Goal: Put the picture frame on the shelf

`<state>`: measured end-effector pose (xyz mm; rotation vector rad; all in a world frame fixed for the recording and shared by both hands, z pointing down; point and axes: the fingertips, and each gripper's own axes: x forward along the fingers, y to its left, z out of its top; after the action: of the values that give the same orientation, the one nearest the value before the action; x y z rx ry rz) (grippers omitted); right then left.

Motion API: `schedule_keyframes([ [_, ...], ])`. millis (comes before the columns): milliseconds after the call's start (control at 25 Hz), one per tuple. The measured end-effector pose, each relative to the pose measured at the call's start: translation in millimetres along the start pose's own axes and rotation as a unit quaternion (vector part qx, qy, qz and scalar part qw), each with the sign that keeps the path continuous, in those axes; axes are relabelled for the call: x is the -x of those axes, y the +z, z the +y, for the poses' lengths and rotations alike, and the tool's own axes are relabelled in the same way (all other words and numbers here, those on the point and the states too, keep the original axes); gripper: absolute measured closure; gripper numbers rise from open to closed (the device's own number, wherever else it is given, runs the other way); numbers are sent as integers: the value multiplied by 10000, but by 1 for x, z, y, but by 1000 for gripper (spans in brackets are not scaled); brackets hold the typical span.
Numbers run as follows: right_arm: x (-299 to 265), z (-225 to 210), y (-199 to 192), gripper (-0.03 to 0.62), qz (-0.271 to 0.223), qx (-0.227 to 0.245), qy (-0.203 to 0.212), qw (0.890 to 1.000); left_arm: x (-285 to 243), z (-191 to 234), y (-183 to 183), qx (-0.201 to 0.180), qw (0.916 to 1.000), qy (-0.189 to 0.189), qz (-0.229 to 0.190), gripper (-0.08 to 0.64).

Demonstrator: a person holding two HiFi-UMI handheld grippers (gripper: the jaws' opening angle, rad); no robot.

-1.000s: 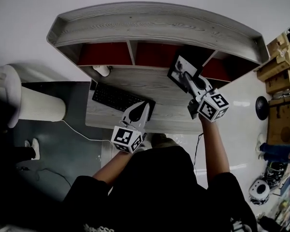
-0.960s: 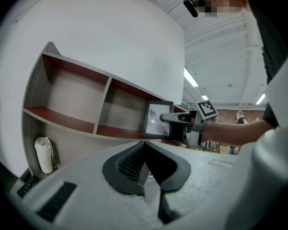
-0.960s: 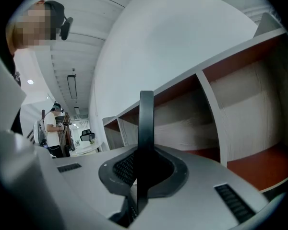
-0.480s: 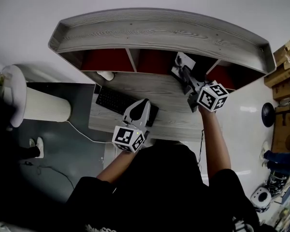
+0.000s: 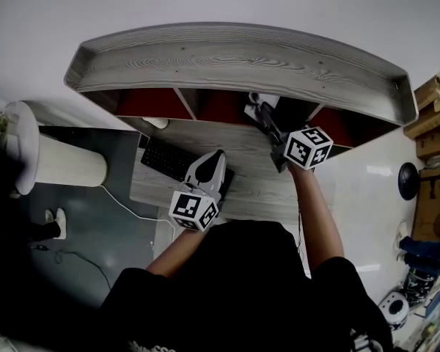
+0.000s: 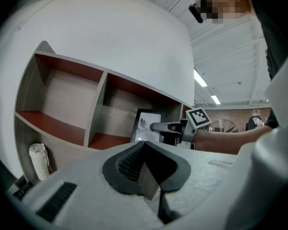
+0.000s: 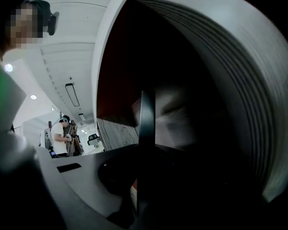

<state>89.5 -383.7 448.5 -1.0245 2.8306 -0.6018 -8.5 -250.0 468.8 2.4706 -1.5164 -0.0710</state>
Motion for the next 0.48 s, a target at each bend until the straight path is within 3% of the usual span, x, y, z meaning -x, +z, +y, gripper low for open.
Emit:
schedule_keyframes([
  [480,-8,-21,3,552,111,723,-925,9930,1,-9,-10,6,10000,24,57,543],
])
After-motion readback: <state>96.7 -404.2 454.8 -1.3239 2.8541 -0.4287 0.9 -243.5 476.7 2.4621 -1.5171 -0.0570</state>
